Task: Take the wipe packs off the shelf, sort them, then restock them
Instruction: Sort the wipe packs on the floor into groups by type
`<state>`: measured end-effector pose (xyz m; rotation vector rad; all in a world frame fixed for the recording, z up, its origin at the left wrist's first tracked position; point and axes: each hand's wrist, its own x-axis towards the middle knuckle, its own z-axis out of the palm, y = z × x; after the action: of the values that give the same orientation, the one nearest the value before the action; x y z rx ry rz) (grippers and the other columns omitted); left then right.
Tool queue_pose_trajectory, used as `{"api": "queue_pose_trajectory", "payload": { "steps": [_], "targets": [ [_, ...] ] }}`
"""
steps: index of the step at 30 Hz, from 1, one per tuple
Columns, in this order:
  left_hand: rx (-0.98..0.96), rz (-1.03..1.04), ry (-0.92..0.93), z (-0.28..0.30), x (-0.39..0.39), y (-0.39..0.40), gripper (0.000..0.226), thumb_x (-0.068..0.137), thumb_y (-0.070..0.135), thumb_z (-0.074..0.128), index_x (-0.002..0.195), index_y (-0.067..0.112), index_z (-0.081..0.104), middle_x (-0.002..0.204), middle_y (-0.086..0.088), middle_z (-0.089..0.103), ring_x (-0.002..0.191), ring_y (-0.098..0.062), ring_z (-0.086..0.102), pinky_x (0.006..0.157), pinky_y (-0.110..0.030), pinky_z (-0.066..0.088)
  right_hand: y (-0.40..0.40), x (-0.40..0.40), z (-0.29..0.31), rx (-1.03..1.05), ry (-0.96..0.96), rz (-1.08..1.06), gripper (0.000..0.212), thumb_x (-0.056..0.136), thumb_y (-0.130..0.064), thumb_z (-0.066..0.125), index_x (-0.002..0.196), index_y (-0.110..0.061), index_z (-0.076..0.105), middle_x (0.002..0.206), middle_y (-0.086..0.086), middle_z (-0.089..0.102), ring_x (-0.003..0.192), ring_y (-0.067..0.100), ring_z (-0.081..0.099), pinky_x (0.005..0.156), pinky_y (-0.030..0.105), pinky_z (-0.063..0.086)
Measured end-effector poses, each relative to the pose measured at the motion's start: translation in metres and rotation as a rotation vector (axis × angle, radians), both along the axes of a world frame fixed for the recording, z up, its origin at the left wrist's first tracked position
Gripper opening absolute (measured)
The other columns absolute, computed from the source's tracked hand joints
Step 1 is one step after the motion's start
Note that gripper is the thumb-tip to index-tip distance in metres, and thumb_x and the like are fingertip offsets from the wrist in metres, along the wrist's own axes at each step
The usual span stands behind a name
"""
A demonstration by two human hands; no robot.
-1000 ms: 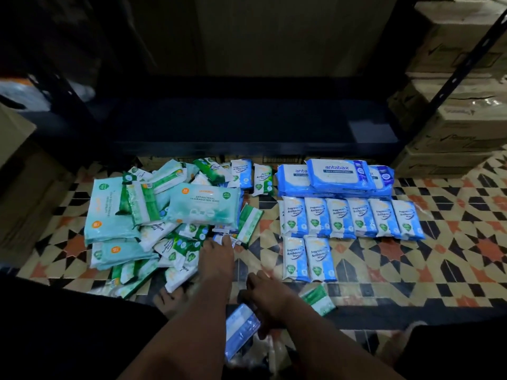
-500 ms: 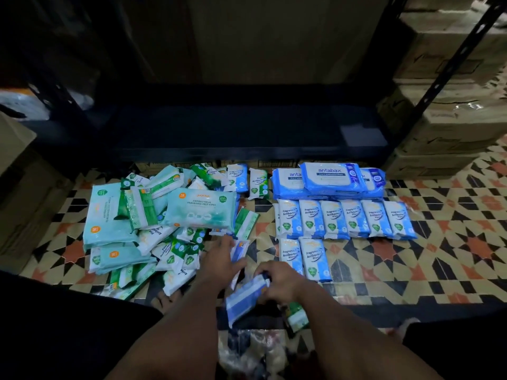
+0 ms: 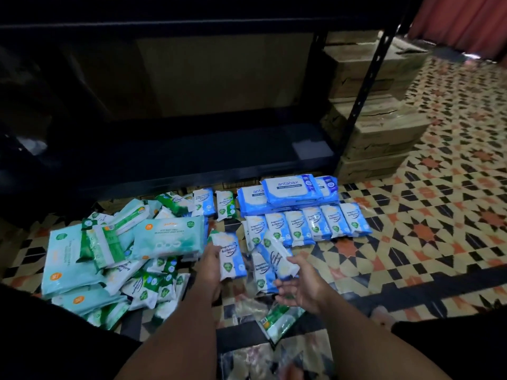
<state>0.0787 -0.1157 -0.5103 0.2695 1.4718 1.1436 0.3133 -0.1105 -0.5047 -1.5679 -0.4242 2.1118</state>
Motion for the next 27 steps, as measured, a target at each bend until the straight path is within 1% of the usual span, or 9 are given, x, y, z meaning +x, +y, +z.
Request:
{"api": "queue_pose_trajectory", "payload": {
  "steps": [5, 8, 10, 12, 16, 20, 22, 24, 27],
  "targets": [
    [-0.060, -0.061, -0.214, -0.007, 0.031, 0.004, 0.034, 0.105, 0.029, 0.039, 0.129, 0.012, 0.057, 0.115, -0.024, 0.071, 0.099, -0.045, 0.070, 0.089, -0.067, 0.052, -0.005, 0.019, -0.004, -0.058, 0.038, -0.108, 0.060, 0.092, -0.049, 0.058, 0.128, -0.001, 0.056, 0.084, 0.020, 0.065, 0.064, 0.028, 0.059, 0.071, 0.047, 0.059],
    [-0.040, -0.188, -0.180, -0.010, 0.043, 0.005, 0.039, 0.094, 0.019, 0.058, 0.133, 0.021, 0.051, 0.122, -0.024, 0.068, 0.104, -0.049, 0.067, 0.087, -0.072, 0.051, -0.006, 0.028, -0.010, -0.051, 0.076, -0.158, 0.055, 0.092, -0.042, 0.056, 0.127, 0.000, 0.059, 0.095, 0.022, 0.066, 0.070, 0.028, 0.061, 0.069, 0.039, 0.059],
    [-0.050, -0.250, -0.037, -0.010, 0.049, 0.007, 0.056, 0.085, 0.010, 0.070, 0.133, 0.026, 0.046, 0.122, -0.018, 0.066, 0.107, -0.046, 0.066, 0.081, -0.067, 0.055, -0.006, 0.031, -0.014, -0.037, 0.028, -0.204, 0.047, 0.093, -0.036, 0.057, 0.124, -0.001, 0.060, 0.097, 0.022, 0.066, 0.066, 0.025, 0.059, 0.060, 0.033, 0.057],
    [-0.019, -0.264, 0.010, -0.011, 0.057, 0.010, 0.054, 0.089, 0.004, 0.068, 0.133, 0.028, 0.047, 0.122, -0.008, 0.066, 0.108, -0.036, 0.066, 0.080, -0.058, 0.059, -0.003, 0.034, -0.018, 0.015, -0.101, -0.265, 0.036, 0.093, -0.030, 0.060, 0.116, -0.003, 0.063, 0.090, 0.020, 0.063, 0.058, 0.022, 0.053, 0.052, 0.028, 0.050],
    [-0.013, -0.268, 0.025, -0.020, 0.062, 0.014, 0.043, 0.094, 0.003, 0.067, 0.123, 0.031, 0.051, 0.114, 0.005, 0.067, 0.104, -0.021, 0.066, 0.097, -0.050, 0.054, 0.003, 0.045, -0.022, 0.184, -0.336, -0.327, 0.027, 0.089, -0.023, 0.069, 0.100, 0.001, 0.070, 0.068, 0.013, 0.052, 0.051, 0.020, 0.040, 0.046, 0.024, 0.033],
    [0.006, -0.290, 0.077, -0.030, 0.061, 0.014, 0.032, 0.090, 0.007, 0.073, 0.113, 0.025, 0.062, 0.111, 0.000, 0.074, 0.102, -0.025, 0.071, 0.096, -0.053, 0.055, 0.012, 0.053, -0.025, 0.270, -0.311, -0.285, 0.052, 0.072, -0.043, 0.089, 0.099, -0.001, 0.074, 0.079, 0.011, 0.069, 0.057, 0.021, 0.053, 0.062, 0.034, 0.049],
    [0.016, -0.288, 0.148, -0.034, 0.059, 0.013, 0.033, 0.088, 0.009, 0.077, 0.114, 0.025, 0.064, 0.112, -0.005, 0.075, 0.100, -0.028, 0.072, 0.091, -0.056, 0.057, 0.018, 0.052, -0.024, 0.280, -0.302, -0.217, 0.058, 0.065, -0.035, 0.095, 0.108, -0.004, 0.072, 0.091, 0.008, 0.076, 0.069, 0.018, 0.067, 0.074, 0.035, 0.057],
    [0.032, -0.291, 0.215, -0.035, 0.059, 0.011, 0.036, 0.087, 0.010, 0.078, 0.117, 0.022, 0.065, 0.108, -0.005, 0.075, 0.097, -0.028, 0.073, 0.087, -0.053, 0.059, 0.028, 0.049, -0.024, 0.299, -0.292, -0.170, 0.047, 0.071, -0.014, 0.092, 0.112, -0.004, 0.070, 0.081, 0.004, 0.074, 0.057, 0.012, 0.058, 0.058, 0.026, 0.051],
    [0.062, -0.289, 0.266, -0.035, 0.060, 0.009, 0.039, 0.086, 0.007, 0.079, 0.119, 0.020, 0.064, 0.104, -0.003, 0.073, 0.093, -0.020, 0.071, 0.074, -0.034, 0.059, 0.042, 0.040, -0.021, 0.336, -0.319, -0.139, 0.036, 0.085, -0.009, 0.080, 0.118, -0.008, 0.066, 0.093, 0.003, 0.073, 0.071, 0.013, 0.064, 0.066, 0.028, 0.053]
  ]
}}
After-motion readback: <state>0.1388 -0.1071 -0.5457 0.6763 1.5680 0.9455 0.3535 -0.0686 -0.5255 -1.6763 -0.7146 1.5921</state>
